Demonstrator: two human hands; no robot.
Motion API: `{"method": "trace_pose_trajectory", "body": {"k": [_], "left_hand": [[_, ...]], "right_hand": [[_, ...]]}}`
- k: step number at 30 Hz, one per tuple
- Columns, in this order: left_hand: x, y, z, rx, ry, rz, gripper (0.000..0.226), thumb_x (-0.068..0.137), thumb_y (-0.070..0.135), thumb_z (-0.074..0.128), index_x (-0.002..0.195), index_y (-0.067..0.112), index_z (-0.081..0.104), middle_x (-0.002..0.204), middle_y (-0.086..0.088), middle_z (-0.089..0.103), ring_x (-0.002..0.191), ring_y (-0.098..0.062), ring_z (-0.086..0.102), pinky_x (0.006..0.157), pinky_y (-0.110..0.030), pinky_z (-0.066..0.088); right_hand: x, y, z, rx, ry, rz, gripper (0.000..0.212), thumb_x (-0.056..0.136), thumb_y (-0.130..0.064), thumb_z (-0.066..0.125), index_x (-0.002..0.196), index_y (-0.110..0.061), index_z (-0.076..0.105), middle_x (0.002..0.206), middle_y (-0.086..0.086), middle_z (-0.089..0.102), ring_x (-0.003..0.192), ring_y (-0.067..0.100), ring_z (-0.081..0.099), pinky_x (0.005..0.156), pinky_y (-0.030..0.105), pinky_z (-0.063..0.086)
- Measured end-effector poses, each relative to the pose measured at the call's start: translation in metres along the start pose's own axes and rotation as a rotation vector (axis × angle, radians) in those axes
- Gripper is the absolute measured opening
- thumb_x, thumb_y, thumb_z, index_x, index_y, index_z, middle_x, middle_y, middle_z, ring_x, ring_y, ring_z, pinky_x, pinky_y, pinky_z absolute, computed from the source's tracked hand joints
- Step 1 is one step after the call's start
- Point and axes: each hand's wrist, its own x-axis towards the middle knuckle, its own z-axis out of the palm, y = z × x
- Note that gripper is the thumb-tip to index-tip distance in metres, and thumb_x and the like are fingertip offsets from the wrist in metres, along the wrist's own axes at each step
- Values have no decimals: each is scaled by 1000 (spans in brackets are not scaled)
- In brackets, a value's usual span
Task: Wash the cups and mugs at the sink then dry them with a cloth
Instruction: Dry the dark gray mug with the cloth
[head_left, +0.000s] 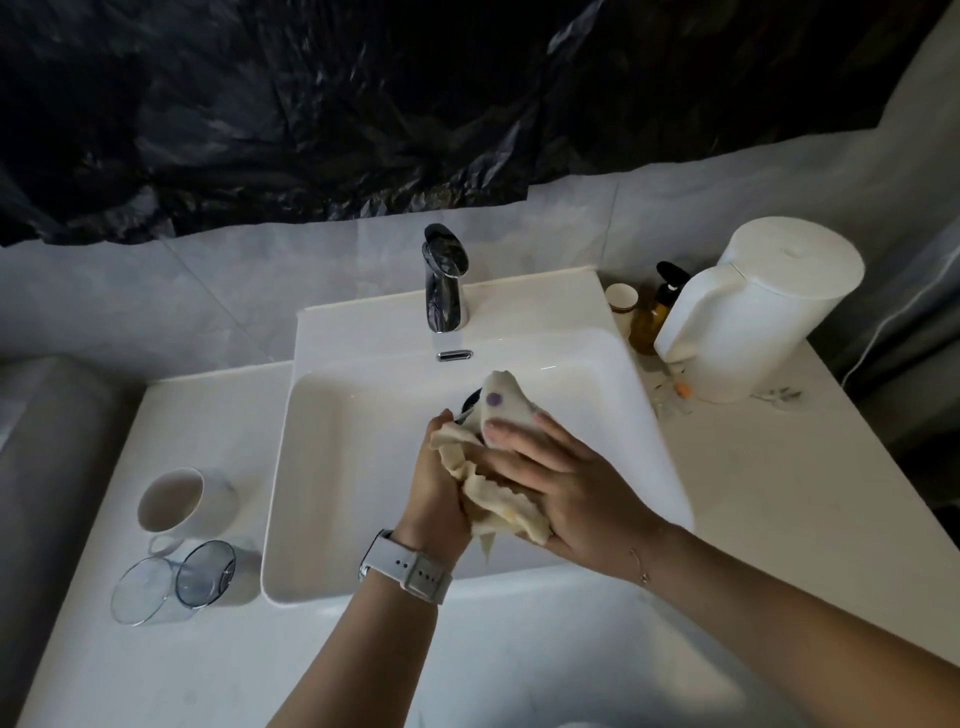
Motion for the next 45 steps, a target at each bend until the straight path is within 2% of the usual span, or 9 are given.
{"method": "trace_pose_trajectory", "body": {"k": [5,10,18,22,25,30,33,37,45], "left_hand": [[-6,-10,-11,74,186,-7,37,98,42,40,95,17,68,91,-11,73,87,-27,70,74,-42,56],[-1,-27,-22,284,363,83,39,91,44,46,117,18,59,110,-12,70,92,-30,72,68,-48,61],[16,-12,-22,-83,298,-156,49,95,57,38,73,18,57,59,-4,55,62,-22,58,63,-29,41],[14,-6,-24,-229,191,-227,41,94,34,40,108,7,67,84,-13,67,77,-30,67,80,-34,51],[18,9,-28,-329,221,-214,38,90,31,39,105,8,65,86,-16,67,76,-32,63,73,-35,50],[21,18,-26,-378,258,-125,35,90,37,49,113,13,58,99,-16,63,88,-33,62,69,-40,56],[18,9,-20,-447,263,-23,48,92,46,53,125,12,58,116,-19,65,106,-36,63,79,-43,55],[8,-17,-6,-272,148,102,62,89,62,53,126,14,62,122,-20,65,113,-33,63,101,-46,48],[5,-28,-4,-70,198,293,61,77,59,63,120,17,52,120,-13,59,111,-23,61,86,-38,56]], "right_hand": [[33,9,-3,133,25,202,34,88,-22,62,115,-1,65,122,8,61,119,22,53,101,24,40],[59,21,-3,369,-227,603,40,97,-45,45,110,-14,67,108,2,67,99,19,61,86,30,46],[14,-14,19,-129,-154,63,42,93,-22,41,130,-12,58,146,4,45,145,25,24,116,49,20],[-8,8,15,-111,-68,-34,41,102,-16,25,138,-11,41,152,1,34,144,24,25,119,38,20],[-27,24,18,-42,-78,66,41,96,-11,36,137,-16,40,152,2,32,141,23,29,111,29,35],[-13,-7,15,867,289,660,63,91,5,46,146,-24,36,151,-11,39,138,9,37,109,18,33],[10,-39,12,1333,597,1061,33,100,-28,45,132,-34,51,129,-24,58,121,-5,52,95,12,42],[41,-48,18,1907,702,1254,47,95,-52,36,128,-24,55,121,1,67,113,16,63,100,36,44],[47,-12,24,2059,789,1325,53,96,-57,37,111,-11,59,117,16,62,113,30,58,102,48,43]]}}
